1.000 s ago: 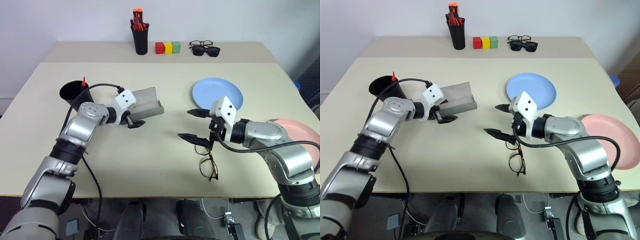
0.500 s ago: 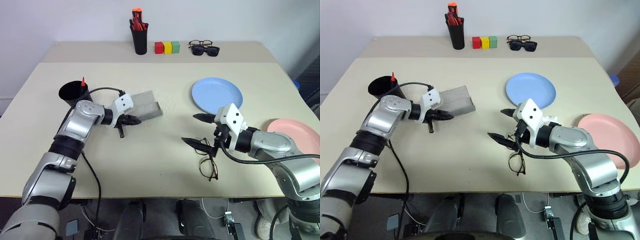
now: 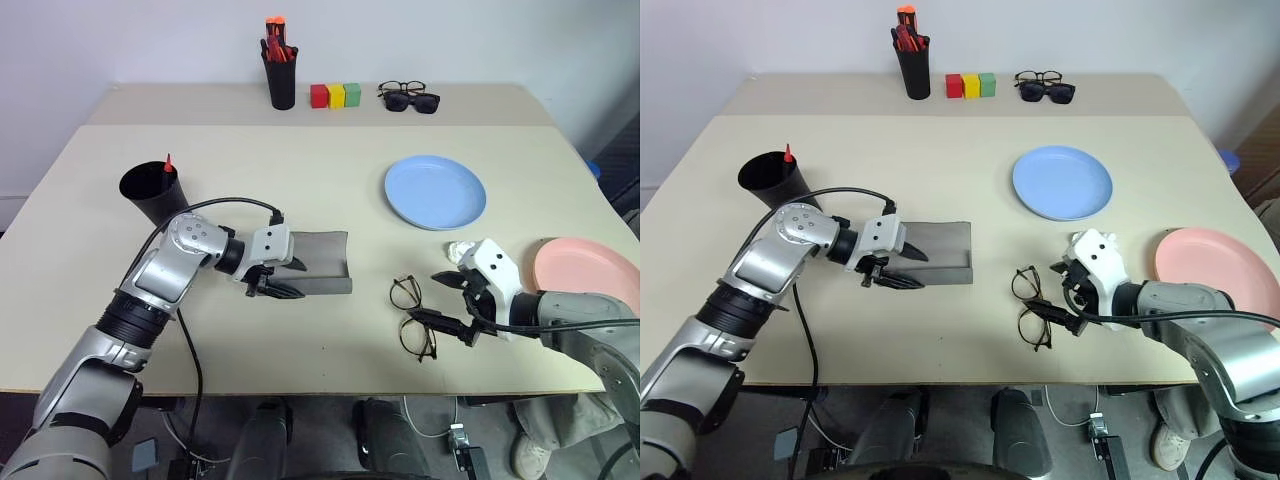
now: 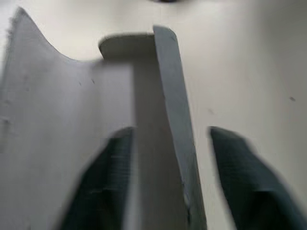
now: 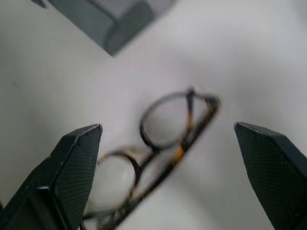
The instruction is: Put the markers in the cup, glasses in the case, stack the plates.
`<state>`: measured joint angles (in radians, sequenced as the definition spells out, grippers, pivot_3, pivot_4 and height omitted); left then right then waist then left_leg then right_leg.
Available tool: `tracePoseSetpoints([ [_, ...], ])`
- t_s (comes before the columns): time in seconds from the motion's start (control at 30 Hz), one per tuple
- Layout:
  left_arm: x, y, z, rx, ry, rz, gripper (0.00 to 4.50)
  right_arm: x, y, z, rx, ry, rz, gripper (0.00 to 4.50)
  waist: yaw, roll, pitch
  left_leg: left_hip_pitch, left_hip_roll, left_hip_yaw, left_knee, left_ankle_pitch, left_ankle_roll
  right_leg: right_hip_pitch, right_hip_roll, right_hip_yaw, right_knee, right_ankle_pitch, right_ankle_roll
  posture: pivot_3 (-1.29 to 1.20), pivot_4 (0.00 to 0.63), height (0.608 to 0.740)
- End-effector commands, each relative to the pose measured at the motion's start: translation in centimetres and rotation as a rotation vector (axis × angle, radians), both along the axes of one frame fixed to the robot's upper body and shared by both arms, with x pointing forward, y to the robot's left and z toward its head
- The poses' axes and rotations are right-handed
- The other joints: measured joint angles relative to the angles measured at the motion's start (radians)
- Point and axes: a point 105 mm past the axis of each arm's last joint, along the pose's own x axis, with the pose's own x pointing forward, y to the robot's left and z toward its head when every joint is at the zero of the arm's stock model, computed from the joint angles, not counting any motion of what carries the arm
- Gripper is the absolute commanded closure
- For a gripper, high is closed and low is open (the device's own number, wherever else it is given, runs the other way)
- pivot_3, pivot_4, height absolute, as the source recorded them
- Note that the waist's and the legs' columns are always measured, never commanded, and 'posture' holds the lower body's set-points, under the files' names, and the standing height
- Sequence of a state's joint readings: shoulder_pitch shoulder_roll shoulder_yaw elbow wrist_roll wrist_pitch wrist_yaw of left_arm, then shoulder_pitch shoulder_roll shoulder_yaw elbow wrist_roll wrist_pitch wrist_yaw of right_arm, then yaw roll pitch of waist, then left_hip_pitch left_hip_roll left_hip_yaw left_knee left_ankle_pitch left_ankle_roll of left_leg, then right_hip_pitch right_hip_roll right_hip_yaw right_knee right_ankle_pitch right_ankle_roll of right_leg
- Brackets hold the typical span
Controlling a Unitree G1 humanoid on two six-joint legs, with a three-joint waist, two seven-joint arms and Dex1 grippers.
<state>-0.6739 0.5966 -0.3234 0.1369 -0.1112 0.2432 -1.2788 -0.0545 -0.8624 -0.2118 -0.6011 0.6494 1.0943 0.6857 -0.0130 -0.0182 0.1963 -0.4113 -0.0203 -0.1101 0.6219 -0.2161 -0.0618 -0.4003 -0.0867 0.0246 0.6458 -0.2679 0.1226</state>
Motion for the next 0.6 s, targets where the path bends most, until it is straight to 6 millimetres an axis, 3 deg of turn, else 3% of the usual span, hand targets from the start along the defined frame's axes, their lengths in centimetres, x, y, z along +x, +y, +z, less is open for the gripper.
tracePoseSetpoints([
  [0.03,0.7,0.3,3.2,-0.151,-0.090,0.061,1.66,-0.3,0.0,0.8,0.057,0.010,-0.047,0.00,-0.003,0.000,0.000,0.000,0.000,0.000,0.000,0.000,0.000,0.000,0.000,0.000,0.000,0.000,0.000,0.00,0.150,0.740],
  [0.23,-0.5,2.6,3.9,-0.228,-0.108,0.169,1.66,-0.3,0.5,0.3,0.171,0.090,-0.136,0.00,-0.007,0.001,0.000,0.001,0.000,0.000,-0.001,0.000,0.000,0.000,0.000,0.000,0.000,0.000,0.000,0.00,0.150,0.740],
  [0.4,-1.7,3.2,3.6,-0.279,-0.088,0.253,1.66,-0.5,0.8,-0.7,0.172,0.153,-0.164,0.00,0.002,0.001,0.000,0.001,0.000,0.000,0.000,0.000,0.000,0.001,-0.001,0.000,0.000,0.000,0.000,0.00,0.150,0.740],
  [0.53,-2.1,3.6,3.2,-0.304,-0.057,0.332,1.62,-0.4,1.0,-1.2,0.174,0.187,-0.178,1.32,0.000,0.001,0.000,0.001,0.000,0.000,-0.001,0.000,0.000,0.001,0.000,0.000,-0.001,0.000,0.000,0.00,0.150,0.740],
  [0.6,-2.4,3.9,3.0,-0.311,-0.052,0.362,1.62,-0.4,1.0,-1.2,0.173,0.195,-0.181,2.48,-0.004,0.001,0.000,0.001,0.000,0.000,-0.001,0.000,0.000,0.001,0.000,0.000,0.000,0.000,0.000,0.00,0.150,0.740],
])
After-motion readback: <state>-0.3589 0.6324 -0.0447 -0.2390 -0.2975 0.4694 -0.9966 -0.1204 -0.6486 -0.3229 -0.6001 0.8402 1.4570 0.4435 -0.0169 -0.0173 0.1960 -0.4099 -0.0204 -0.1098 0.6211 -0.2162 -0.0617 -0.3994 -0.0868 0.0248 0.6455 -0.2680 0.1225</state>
